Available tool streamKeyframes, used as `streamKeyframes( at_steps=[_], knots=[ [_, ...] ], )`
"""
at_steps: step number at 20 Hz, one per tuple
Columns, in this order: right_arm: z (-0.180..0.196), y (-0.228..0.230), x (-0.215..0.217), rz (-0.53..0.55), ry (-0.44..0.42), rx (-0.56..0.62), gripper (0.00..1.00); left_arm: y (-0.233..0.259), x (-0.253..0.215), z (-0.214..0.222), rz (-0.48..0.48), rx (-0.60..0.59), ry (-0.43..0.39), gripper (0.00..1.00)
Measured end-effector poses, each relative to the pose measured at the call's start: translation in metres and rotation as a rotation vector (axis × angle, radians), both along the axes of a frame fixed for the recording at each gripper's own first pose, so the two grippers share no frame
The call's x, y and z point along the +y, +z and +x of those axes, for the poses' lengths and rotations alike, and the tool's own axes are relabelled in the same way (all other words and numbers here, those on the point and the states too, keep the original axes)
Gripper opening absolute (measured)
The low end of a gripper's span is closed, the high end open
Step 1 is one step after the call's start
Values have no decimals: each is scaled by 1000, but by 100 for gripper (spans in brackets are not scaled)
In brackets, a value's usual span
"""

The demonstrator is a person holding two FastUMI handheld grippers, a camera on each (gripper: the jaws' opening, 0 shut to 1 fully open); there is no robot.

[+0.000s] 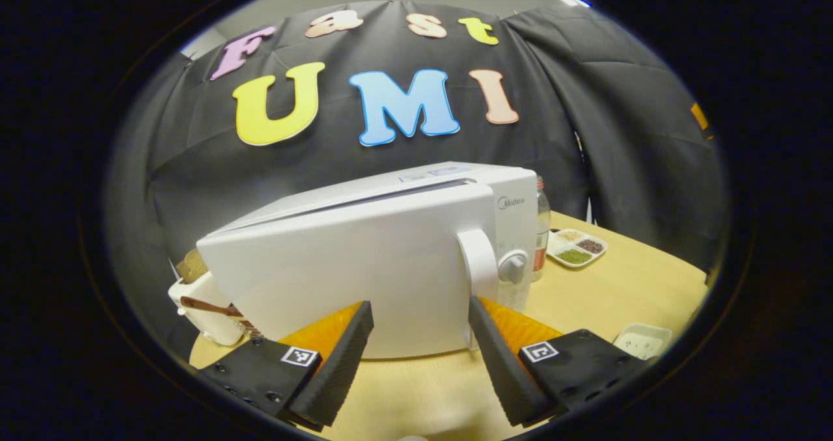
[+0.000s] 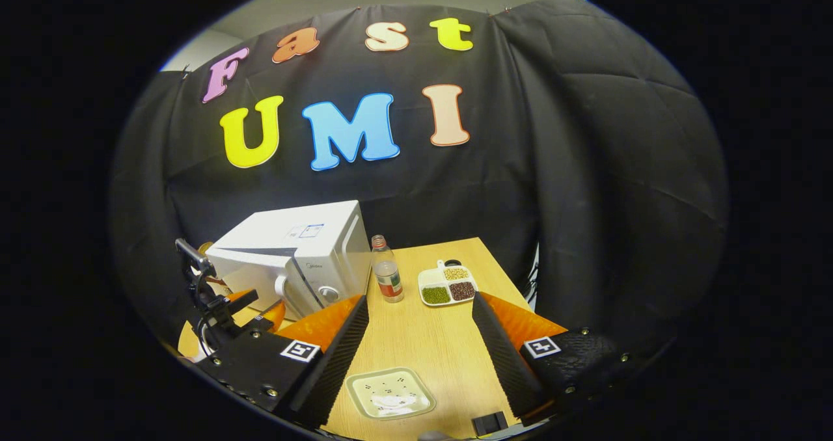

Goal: Open the microwave oven with the left hand, put the food in, and close the microwave oven.

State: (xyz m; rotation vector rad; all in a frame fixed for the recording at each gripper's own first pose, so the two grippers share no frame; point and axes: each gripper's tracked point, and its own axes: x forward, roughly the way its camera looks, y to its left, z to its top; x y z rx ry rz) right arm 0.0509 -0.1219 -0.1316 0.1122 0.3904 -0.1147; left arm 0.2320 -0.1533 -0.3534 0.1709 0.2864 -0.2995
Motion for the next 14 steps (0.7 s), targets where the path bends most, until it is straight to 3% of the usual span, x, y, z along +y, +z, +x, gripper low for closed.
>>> streamKeyframes(
  at_steps=[2,14],
  knots=[
    [2,1,-5,-14,-6,-3,98,4,-2,10,4,-14,10,100],
    [7,0,3,-17,40,15,98,1,-10,18,-37,-10,72,97]
  ],
)
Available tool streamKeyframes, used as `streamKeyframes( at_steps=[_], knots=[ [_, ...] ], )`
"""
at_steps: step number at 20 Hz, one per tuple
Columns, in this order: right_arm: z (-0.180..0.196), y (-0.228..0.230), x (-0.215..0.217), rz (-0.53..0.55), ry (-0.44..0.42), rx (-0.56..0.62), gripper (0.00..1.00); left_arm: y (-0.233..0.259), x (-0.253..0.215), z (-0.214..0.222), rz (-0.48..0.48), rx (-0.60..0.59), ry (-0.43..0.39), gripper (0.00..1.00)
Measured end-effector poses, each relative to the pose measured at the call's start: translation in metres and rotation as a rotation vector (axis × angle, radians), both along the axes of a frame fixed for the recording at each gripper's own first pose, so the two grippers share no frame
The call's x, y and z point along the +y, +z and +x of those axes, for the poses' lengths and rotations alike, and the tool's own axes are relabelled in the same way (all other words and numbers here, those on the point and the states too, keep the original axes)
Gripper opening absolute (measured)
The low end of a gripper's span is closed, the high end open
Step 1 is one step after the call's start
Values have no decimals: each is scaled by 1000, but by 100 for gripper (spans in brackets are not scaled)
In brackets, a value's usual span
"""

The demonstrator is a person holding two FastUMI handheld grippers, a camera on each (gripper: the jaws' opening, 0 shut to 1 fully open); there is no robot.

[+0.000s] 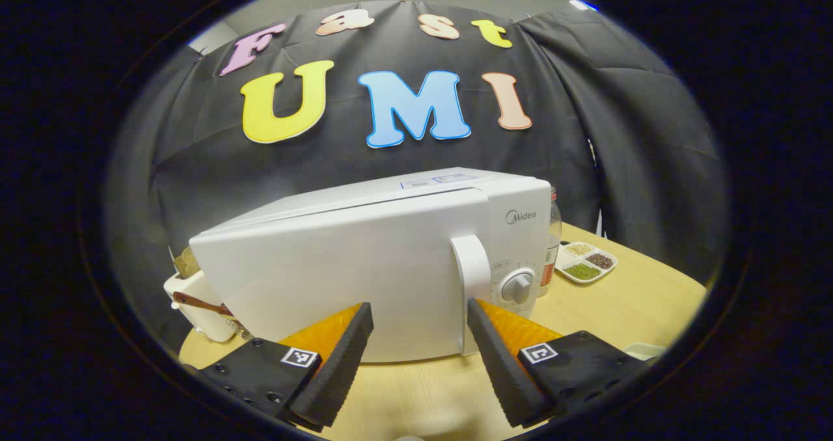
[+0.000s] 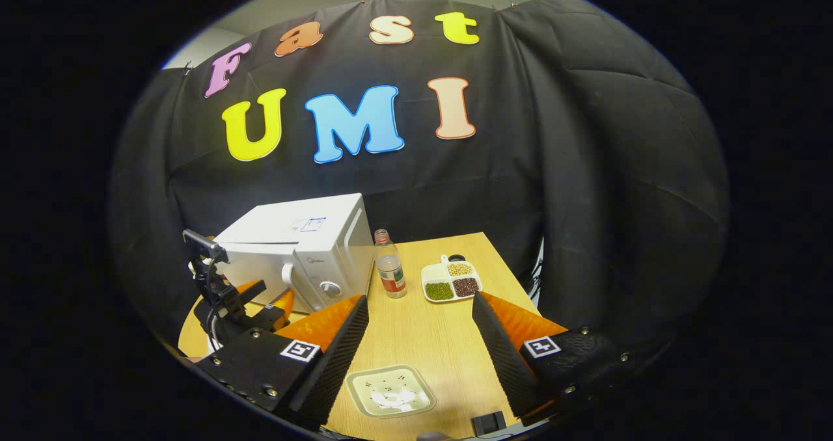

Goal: Open the microwave oven with the left hand, put the food in, and close the microwave oven.

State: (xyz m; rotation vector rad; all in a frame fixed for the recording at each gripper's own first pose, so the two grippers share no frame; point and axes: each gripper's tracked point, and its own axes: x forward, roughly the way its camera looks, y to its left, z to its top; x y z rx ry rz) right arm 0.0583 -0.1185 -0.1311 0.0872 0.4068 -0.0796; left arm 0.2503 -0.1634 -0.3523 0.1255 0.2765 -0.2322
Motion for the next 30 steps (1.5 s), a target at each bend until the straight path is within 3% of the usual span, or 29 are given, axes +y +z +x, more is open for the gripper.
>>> streamKeyframes(
  at_steps=[2,6,7,8,11,13,14,17,19,20,25,30],
  knots=[
    [-2,-2,1,-15,13,5,98,-3,-4,3,-31,26,-17,100],
    [-6,-4,6,-20,47,5,98,3,-3,0,15,4,16,100],
    [-7,-4,6,-14,52,5,98,3,0,-1,21,7,32,95],
    [-9,-5,9,-5,61,5,98,3,2,-6,28,16,46,100],
    [-11,2,7,-8,93,-25,98,16,-3,-41,15,27,47,100],
    [-15,10,3,-9,117,-58,98,47,-7,-68,4,-3,37,100],
    [-17,14,-2,-12,126,-72,98,64,-11,-82,-1,-22,36,95],
    [-24,35,-18,1,154,-122,98,123,-26,-125,-47,-79,55,100],
    [-29,46,-31,9,173,-155,98,165,-38,-154,-89,-103,73,94],
    [-33,53,-40,8,181,-173,98,189,-43,-168,-114,-124,75,98],
    [-47,100,-80,-92,151,-293,98,293,-51,-234,-124,-236,99,100],
    [-63,127,-81,-18,135,-356,98,356,-26,-270,-199,-296,186,100]
  ],
)
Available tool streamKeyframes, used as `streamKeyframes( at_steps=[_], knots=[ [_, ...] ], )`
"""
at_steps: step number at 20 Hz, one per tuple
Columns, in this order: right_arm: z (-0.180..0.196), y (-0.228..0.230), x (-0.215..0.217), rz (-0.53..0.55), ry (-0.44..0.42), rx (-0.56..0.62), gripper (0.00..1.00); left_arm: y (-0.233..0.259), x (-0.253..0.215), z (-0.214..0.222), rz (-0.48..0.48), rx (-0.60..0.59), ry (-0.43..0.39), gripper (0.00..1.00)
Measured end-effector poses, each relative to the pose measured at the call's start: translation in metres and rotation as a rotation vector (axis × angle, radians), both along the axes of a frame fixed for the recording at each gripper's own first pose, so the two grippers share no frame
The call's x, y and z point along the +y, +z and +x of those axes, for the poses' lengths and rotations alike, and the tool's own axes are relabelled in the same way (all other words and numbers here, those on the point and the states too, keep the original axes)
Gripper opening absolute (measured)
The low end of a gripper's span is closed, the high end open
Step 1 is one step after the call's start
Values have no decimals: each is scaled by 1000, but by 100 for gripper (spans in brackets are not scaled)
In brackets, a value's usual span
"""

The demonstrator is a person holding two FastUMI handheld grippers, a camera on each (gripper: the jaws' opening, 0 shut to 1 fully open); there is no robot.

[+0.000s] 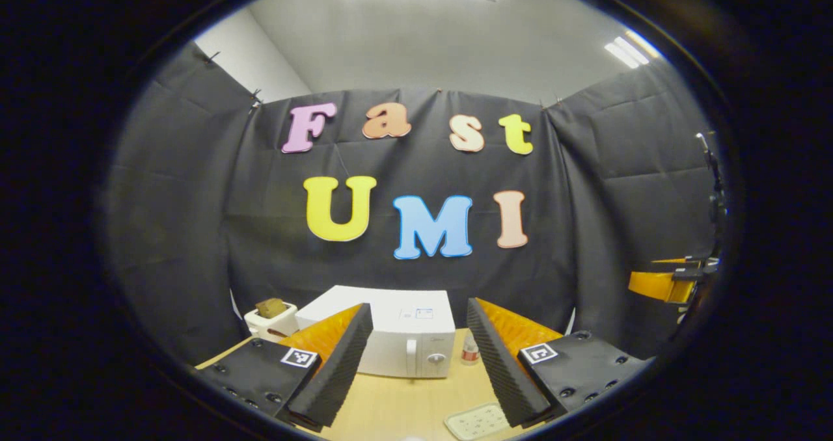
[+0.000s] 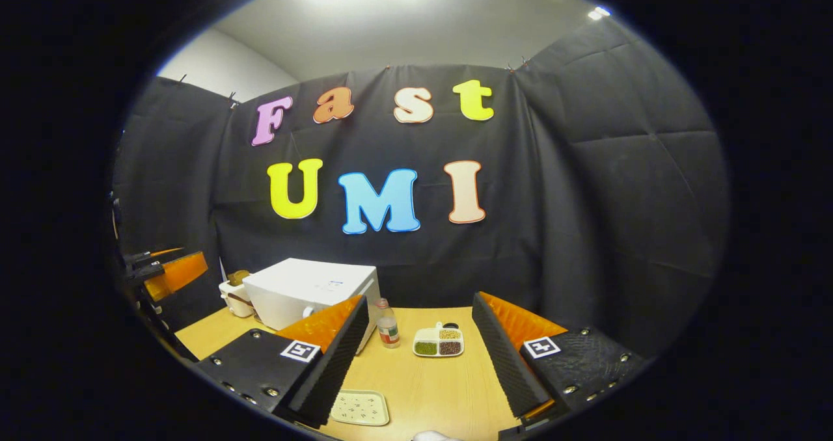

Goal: Open the microwave oven with the left hand, put the food in, and close the microwave oven.

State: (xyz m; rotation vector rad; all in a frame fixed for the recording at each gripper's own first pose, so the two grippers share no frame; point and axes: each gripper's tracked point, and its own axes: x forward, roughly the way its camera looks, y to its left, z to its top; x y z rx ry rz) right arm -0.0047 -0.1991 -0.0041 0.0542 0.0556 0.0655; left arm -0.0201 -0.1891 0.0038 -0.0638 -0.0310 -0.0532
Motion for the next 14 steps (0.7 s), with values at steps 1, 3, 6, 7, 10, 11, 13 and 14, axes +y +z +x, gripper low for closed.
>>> streamKeyframes(
  at_steps=[1,3,6,7,10,11,13,14],
  knots=[
    [0,3,-1,-3,-3,-6,97,11,3,-2,-4,-24,8,99],
    [-4,9,-1,-19,-11,-22,98,16,11,-6,28,-21,35,97],
    [-8,15,4,-8,-3,-45,98,26,6,-9,42,-33,40,96],
    [-8,18,3,-3,-6,-50,98,25,4,-11,42,-30,41,96],
    [-11,27,5,34,4,-66,98,23,-6,-18,44,-24,31,96],
    [-11,30,3,41,2,-74,98,24,-6,-16,46,-19,34,96],
    [-10,33,-1,36,-11,-90,98,26,-4,-18,42,-28,49,96],
    [-11,34,1,31,-11,-91,98,27,-3,-18,37,-29,49,96]
  ],
)
